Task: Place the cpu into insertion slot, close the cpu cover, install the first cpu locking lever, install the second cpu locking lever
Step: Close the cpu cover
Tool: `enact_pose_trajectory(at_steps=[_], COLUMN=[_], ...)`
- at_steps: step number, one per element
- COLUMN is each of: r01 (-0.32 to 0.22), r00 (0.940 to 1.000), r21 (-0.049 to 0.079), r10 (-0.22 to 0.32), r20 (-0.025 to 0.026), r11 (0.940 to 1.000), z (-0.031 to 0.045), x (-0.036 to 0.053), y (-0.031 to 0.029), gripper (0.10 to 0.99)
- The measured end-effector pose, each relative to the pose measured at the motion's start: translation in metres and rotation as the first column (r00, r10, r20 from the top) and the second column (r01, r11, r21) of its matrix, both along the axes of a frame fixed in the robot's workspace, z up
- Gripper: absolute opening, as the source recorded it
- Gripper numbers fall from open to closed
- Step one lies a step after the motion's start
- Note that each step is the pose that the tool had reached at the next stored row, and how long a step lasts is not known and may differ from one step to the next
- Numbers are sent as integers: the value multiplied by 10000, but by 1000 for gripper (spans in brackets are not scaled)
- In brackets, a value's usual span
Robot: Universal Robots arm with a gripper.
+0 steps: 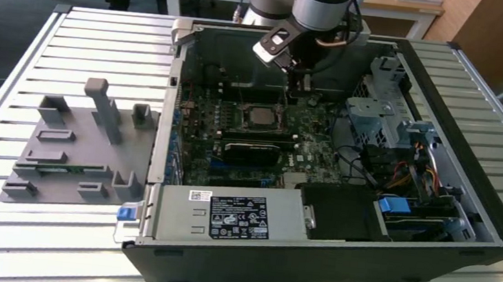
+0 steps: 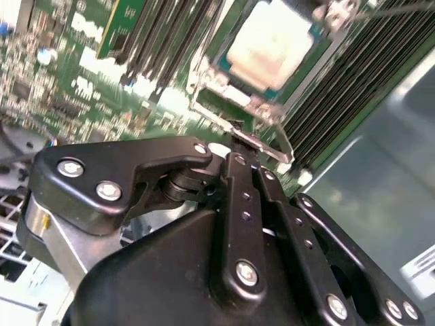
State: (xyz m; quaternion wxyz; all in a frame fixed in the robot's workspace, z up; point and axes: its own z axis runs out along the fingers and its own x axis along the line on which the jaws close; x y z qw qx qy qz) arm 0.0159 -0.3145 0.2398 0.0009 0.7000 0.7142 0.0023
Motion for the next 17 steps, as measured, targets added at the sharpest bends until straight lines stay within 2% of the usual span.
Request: enact_pose_trajectory(at_steps=[9, 17], r01=[0, 0], r00=[10000, 10000], r21=[-2, -1], r10=[0, 0], r20=[-1, -1], r11=[10000, 10000], z=[-40, -54], x=[-259, -362], y=[0, 3], gripper=[106, 106])
